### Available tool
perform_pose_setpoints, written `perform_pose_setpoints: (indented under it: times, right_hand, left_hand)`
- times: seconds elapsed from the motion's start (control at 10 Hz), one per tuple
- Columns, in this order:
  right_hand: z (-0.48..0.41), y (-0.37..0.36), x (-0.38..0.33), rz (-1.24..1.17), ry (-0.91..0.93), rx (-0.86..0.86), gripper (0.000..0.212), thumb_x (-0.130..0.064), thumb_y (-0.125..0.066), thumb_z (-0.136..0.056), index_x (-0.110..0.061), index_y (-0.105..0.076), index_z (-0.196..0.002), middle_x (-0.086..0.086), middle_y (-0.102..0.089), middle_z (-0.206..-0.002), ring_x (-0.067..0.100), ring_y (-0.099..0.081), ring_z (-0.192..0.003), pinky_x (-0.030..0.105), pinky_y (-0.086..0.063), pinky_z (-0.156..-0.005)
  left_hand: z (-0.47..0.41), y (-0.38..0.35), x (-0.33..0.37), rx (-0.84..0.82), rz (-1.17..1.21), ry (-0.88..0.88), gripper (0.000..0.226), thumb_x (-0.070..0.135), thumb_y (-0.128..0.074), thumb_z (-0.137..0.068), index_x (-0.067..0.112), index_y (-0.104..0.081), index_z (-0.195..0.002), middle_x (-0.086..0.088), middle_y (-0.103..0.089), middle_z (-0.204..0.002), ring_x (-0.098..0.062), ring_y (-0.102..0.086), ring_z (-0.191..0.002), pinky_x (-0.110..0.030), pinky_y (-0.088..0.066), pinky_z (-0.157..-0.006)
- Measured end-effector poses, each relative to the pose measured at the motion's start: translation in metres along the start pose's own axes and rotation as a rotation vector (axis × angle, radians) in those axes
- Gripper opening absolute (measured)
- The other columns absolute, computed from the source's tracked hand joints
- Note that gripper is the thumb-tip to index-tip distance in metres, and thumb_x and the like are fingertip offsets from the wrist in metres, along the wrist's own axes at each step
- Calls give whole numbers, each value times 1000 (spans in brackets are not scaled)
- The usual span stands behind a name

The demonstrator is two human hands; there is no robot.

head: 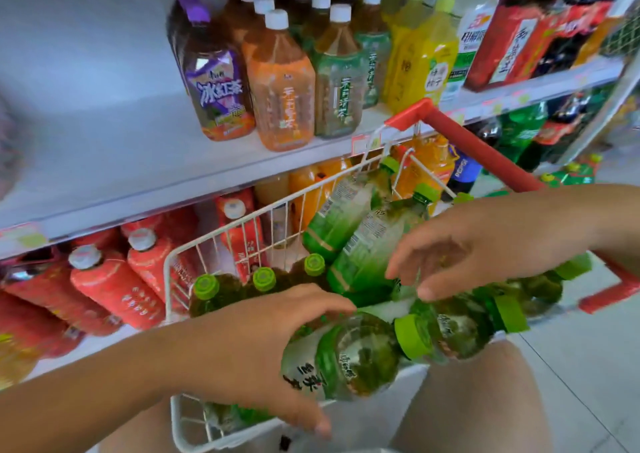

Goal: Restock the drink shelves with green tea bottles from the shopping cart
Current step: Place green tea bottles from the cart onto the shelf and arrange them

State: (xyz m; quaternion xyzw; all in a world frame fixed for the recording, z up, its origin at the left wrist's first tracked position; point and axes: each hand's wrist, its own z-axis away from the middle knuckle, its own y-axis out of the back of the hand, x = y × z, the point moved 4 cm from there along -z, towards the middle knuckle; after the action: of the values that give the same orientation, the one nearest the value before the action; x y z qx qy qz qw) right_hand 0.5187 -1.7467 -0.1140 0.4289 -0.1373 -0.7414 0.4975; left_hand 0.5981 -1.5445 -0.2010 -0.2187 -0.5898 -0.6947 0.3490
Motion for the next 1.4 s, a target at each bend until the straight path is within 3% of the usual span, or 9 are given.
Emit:
perform_pose_setpoints:
  times: [0.1,0.2,0.4,0.5,0.7,0.8,1.1,1.2,1.4]
  right_hand:
    - [5,-8,5,97,-61,-69,42,-50,-62,-84,-54,-47,-123,-34,-54,-110,-26,-50,-88,0,-41,-73]
    - [12,-15,6,164,-110,-78,59,-56,-69,-76,-60,-37,-125,-37,-46,-108,-18,-47,-98,7,-43,-75]
    - [18,-19,5,231,-110,20,62,-57,-73,-71,-52,-38,-121,-24,-50,-105,-1,-51,-96,16,-42,-72]
    - [19,-18,-1,264,-101,65,59,-59,-74,-69,-51,-37,-114,-21,-52,-99,-3,-51,-88,17,-43,-68]
    - [15,31,-34,86,-37,333,63,-57,-84,-52,-59,-50,-105,-36,-53,-107,-7,-59,-92,20,-50,-81]
    - [10,65,-56,-87,112,509,55,-42,-85,-51,-47,-61,-100,-30,-63,-100,-7,-63,-87,9,-47,-73]
    - [5,164,-107,-448,543,1071,64,-23,-92,-44,-26,-64,-102,-15,-74,-93,4,-68,-93,22,-51,-83]
    - [19,197,-143,-404,689,1210,37,-16,-83,-67,-26,-65,-98,-19,-72,-89,-1,-65,-85,15,-48,-77]
    - [41,266,-215,-308,828,1396,30,-19,-72,-83,-20,-63,-112,-11,-71,-97,-1,-65,-85,11,-47,-72]
  left_hand:
    - [-2,-2,10,23,-85,16,74,74,-73,-61,68,-28,-120,45,-31,-125,17,-36,-122,-5,-32,-99]
    - [0,5,18,32,-81,40,66,57,-79,-69,63,-33,-116,36,-39,-124,16,-37,-118,2,-30,-93]
    - [3,34,-15,307,284,79,64,58,-79,-50,59,-59,-111,28,-69,-109,4,-64,-104,-27,-47,-96]
    - [7,47,-21,419,489,59,55,48,-78,-48,60,-65,-99,19,-72,-108,-1,-66,-104,-27,-49,-91]
    - [16,80,-17,557,572,6,61,40,-77,-51,52,-65,-110,11,-70,-118,-12,-64,-113,-33,-51,-93]
    - [20,98,-17,695,653,23,50,43,-75,-46,58,-68,-93,12,-75,-102,-11,-71,-95,-31,-55,-80]
    - [55,187,2,1088,612,-90,53,37,-80,-44,22,-75,-95,0,-77,-93,-9,-72,-81,-18,-53,-67]
    - [75,233,23,1186,551,-160,39,32,-82,-45,28,-77,-83,4,-77,-85,-6,-71,-75,-14,-52,-62]
    - [124,324,58,1438,369,-238,54,42,-91,-52,28,-67,-98,9,-76,-90,-6,-72,-80,-17,-53,-64]
